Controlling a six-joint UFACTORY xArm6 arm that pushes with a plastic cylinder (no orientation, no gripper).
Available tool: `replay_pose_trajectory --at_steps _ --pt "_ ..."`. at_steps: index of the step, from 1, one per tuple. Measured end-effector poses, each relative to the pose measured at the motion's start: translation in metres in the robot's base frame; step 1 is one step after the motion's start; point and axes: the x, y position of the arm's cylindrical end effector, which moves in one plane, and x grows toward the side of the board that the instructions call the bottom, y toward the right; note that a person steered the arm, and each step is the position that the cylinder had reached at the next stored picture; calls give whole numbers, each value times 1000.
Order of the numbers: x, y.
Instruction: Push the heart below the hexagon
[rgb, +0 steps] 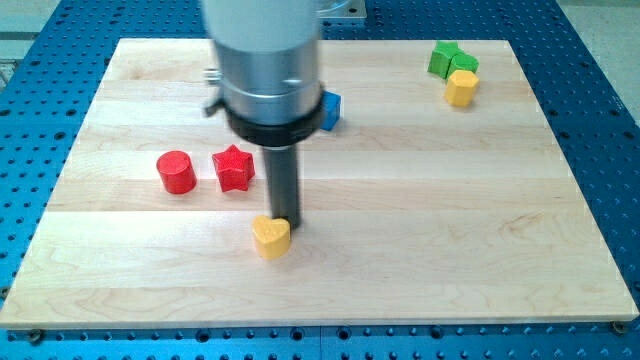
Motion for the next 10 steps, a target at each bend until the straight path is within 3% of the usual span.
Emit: replay_pose_trajectory --at_steps 1,2,3,4,5,6,8,9,10 --pt "30 -41" --pt "29 -41" --pt "-22 -23" --pt "9 -113" --pt "46 -164" --pt "85 -124" --pt "42 -14" --pt "-1 34" --pt "-80 87"
